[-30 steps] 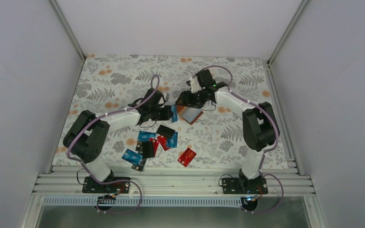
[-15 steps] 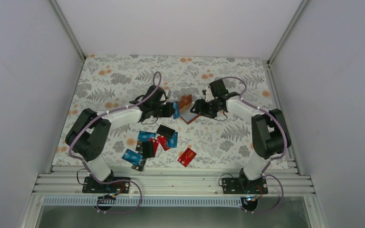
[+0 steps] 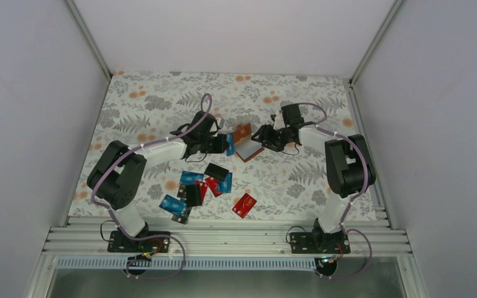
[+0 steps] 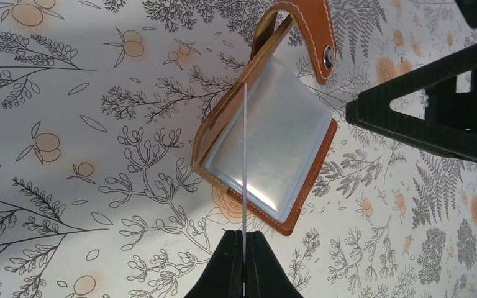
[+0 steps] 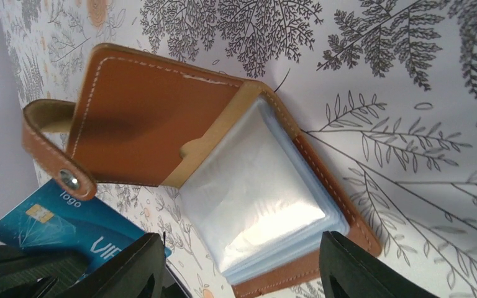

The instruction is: Put the credit cards into the card holder

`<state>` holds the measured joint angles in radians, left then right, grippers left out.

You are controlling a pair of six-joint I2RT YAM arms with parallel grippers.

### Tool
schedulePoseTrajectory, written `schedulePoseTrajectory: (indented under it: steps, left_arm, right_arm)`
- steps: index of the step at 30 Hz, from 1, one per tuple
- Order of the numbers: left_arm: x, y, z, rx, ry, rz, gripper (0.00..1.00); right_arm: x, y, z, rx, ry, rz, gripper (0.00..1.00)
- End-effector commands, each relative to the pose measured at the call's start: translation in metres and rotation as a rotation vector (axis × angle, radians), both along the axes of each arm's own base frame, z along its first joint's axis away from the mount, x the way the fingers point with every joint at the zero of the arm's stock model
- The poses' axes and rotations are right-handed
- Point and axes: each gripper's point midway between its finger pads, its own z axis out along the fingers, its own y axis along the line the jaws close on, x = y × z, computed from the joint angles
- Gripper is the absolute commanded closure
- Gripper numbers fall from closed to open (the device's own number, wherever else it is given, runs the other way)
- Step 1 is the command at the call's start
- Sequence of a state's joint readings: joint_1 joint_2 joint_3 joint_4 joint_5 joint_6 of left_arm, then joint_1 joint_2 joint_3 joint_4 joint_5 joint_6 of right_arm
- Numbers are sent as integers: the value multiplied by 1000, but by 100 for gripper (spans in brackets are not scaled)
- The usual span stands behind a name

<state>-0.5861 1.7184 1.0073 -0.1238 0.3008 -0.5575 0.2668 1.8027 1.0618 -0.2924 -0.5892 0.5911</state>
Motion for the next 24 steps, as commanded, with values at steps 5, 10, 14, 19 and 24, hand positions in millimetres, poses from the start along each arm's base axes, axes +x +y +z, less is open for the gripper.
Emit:
schedulePoseTrajectory:
  steps: [5, 10, 14, 19, 24]
  left_arm:
    - [5, -7, 2, -9, -5, -21, 98]
    - [5, -8, 0, -10, -1, -26, 98]
    - [5, -9, 0, -13, 0, -29, 98]
    - [5, -10, -1, -18, 0, -33, 98]
    - [4, -10, -1, -19, 3, -35, 98]
  right_arm:
    - [22, 7, -4, 38, -13, 0, 38]
    - [24, 8, -9, 37, 0, -1, 38]
    - [22, 8, -11, 41, 10, 1, 38]
    - [22, 8, -12, 38, 13, -3, 38]
    - [22, 6, -15, 24, 18, -13, 38]
